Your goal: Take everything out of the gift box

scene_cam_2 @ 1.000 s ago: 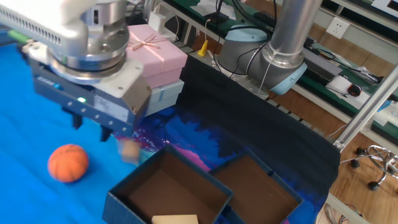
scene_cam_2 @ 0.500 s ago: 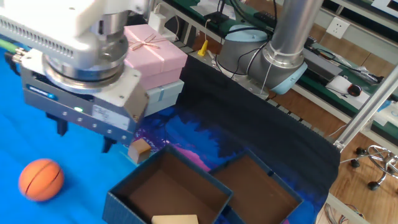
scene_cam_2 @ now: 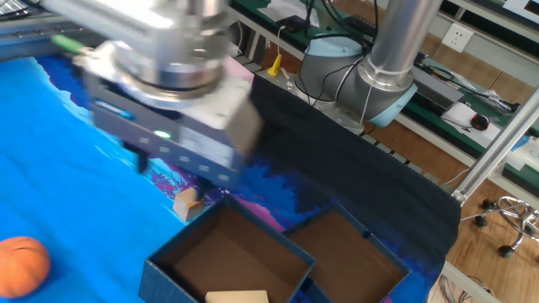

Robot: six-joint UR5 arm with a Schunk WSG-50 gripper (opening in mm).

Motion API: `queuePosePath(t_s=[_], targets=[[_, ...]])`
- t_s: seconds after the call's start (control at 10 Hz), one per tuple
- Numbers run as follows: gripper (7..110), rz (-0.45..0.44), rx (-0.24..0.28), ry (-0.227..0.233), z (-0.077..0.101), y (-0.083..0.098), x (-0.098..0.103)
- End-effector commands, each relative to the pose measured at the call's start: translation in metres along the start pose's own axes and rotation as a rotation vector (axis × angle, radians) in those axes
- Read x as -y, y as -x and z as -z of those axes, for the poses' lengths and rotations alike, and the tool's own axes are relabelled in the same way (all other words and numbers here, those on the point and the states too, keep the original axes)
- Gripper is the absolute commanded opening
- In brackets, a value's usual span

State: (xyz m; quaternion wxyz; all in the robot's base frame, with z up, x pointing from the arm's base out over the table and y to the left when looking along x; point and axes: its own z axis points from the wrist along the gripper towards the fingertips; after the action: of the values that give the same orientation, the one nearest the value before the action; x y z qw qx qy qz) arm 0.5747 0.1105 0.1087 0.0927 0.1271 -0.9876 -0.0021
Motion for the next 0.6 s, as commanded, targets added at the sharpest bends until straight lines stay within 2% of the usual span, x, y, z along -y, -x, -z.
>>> queuePosePath(t_s=[0.0, 0.1, 0.2, 0.3, 0.4, 0.5], targets=[[44, -0.059, 0.032, 0.072, -0.015, 0.001, -0.076], [44, -0.097, 0.027, 0.060, -0.029, 0.001, -0.088], [44, -0.096, 0.011, 0.096, -0.038, 0.002, -0.101], [44, -0.108, -0.026, 0.095, -0.031, -0.004, -0.099], [44, -0.122, -0.038, 0.060, -0.027, -0.005, -0.086], [44, -0.127, -0.015, 0.064, -0.029, 0.000, -0.084]])
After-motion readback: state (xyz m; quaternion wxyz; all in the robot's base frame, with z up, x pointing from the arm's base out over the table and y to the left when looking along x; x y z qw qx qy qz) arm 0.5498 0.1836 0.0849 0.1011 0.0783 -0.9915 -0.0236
